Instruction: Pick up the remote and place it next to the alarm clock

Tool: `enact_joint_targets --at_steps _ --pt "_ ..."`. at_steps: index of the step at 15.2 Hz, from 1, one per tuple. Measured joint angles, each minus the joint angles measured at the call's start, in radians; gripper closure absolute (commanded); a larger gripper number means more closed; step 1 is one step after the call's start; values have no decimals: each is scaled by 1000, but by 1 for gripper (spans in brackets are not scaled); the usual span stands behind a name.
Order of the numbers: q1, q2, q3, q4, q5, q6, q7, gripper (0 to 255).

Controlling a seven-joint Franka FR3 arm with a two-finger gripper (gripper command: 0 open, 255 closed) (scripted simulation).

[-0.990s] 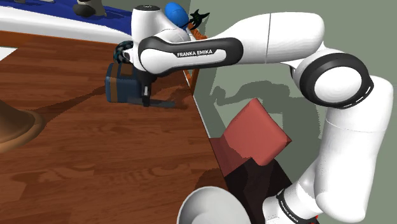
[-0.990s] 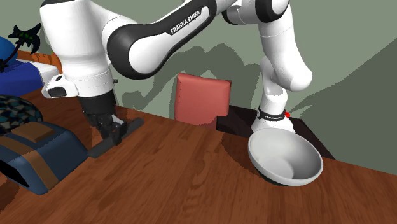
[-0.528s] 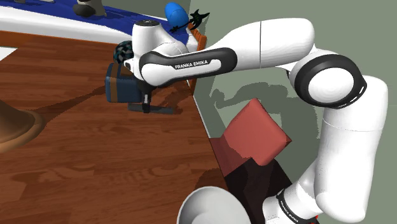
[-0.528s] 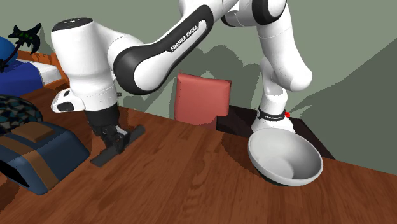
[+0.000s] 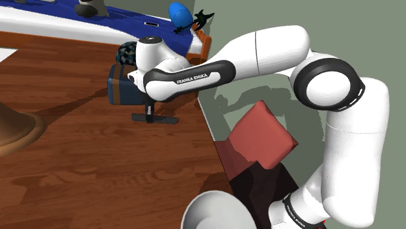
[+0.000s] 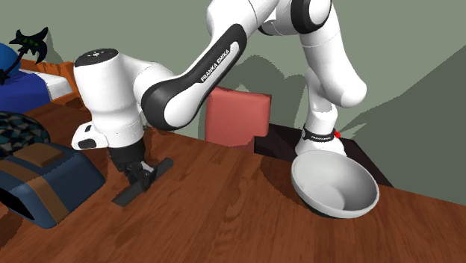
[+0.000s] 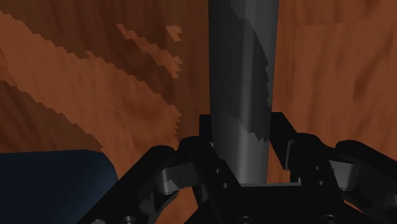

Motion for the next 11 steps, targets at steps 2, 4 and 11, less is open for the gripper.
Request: enact_joint_targets --at_steps 2,4,11 --pt "0 4 -1 -5 -2 8 1 255" --pt "0 5 -1 -7 -2 12 1 255" --pt "0 5 -2 -8 -3 13 2 0"
